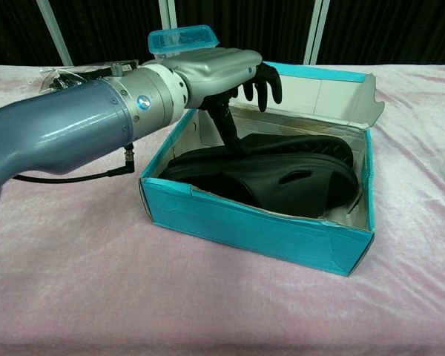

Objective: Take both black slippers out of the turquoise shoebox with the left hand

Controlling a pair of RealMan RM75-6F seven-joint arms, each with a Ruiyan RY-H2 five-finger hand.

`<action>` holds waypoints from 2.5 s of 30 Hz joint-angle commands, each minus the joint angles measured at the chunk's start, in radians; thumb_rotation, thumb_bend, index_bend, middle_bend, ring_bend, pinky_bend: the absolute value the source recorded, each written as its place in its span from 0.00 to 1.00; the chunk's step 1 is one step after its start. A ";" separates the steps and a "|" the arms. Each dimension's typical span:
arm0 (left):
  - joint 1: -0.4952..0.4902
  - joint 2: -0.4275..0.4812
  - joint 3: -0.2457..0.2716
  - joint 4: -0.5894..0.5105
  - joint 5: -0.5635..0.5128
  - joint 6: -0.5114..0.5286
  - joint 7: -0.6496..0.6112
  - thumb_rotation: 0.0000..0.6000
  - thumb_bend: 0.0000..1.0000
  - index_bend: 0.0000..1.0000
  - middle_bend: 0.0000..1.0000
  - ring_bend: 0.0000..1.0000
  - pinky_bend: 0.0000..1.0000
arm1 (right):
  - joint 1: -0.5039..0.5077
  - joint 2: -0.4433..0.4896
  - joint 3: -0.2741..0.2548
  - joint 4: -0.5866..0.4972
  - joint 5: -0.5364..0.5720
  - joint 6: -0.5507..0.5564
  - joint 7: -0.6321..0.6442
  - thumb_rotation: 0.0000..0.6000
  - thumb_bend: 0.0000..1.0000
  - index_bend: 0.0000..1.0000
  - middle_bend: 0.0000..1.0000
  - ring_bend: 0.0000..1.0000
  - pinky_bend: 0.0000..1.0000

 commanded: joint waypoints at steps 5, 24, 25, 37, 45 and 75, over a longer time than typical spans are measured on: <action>-0.034 -0.023 -0.026 0.015 -0.057 -0.011 -0.030 1.00 0.04 0.27 0.33 0.26 0.29 | -0.005 -0.004 0.002 0.009 0.004 -0.006 0.008 1.00 0.17 0.02 0.09 0.05 0.24; -0.104 -0.103 -0.007 0.111 -0.181 0.015 0.007 1.00 0.07 0.29 0.37 0.33 0.35 | -0.030 -0.017 0.006 0.030 0.012 -0.006 0.040 1.00 0.17 0.02 0.09 0.05 0.24; -0.105 -0.104 -0.004 0.113 -0.181 0.014 0.007 1.00 0.07 0.29 0.37 0.33 0.35 | -0.030 -0.017 0.006 0.030 0.012 -0.007 0.040 1.00 0.17 0.02 0.09 0.05 0.24; -0.144 -0.178 0.039 0.231 -0.165 0.046 0.075 1.00 0.28 0.35 0.44 0.40 0.39 | -0.040 -0.023 0.009 0.041 0.014 -0.010 0.057 1.00 0.17 0.02 0.09 0.06 0.24; -0.126 -0.192 0.029 0.248 -0.076 0.076 -0.026 1.00 0.29 0.48 0.60 0.53 0.49 | -0.047 -0.023 0.011 0.044 0.017 -0.008 0.061 1.00 0.17 0.02 0.09 0.06 0.24; 0.190 0.255 0.022 -0.105 0.085 0.342 -0.162 1.00 0.28 0.50 0.60 0.53 0.49 | -0.009 -0.034 0.027 0.061 0.004 -0.057 0.059 1.00 0.17 0.02 0.09 0.05 0.24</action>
